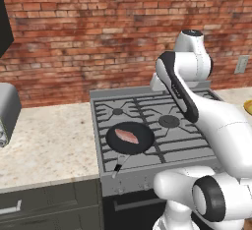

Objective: Place one of the steaks on the plate and the other in the bowl. Then place the bowl in the fridge.

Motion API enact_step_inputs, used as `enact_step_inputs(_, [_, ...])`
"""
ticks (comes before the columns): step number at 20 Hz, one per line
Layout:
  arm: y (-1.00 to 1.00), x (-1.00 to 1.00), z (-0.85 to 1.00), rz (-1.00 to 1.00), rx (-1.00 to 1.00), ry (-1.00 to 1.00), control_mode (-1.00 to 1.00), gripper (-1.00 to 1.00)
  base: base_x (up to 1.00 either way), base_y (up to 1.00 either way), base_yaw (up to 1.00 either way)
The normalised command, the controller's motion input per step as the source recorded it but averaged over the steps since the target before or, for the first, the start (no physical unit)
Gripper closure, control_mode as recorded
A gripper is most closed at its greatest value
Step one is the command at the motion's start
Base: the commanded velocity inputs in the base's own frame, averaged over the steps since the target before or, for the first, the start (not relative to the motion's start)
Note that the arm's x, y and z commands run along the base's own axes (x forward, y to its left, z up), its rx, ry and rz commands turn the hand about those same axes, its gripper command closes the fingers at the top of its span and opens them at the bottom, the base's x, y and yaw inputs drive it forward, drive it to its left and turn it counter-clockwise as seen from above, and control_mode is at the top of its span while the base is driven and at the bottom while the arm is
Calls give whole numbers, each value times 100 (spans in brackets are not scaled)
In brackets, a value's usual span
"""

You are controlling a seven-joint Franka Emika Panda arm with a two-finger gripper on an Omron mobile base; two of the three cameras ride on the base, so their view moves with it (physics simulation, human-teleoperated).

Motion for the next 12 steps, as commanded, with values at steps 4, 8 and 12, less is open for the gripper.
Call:
enact_step_inputs(4, [-10,8,-6,1,0,0,-100,-100,0,0,0])
enact_step_inputs(8, [23,13,-23,1,0,2,-100,-100,0,0,0])
enact_step_inputs(12, [79,10,-29,5,0,6,-100,-100,0,0,0])
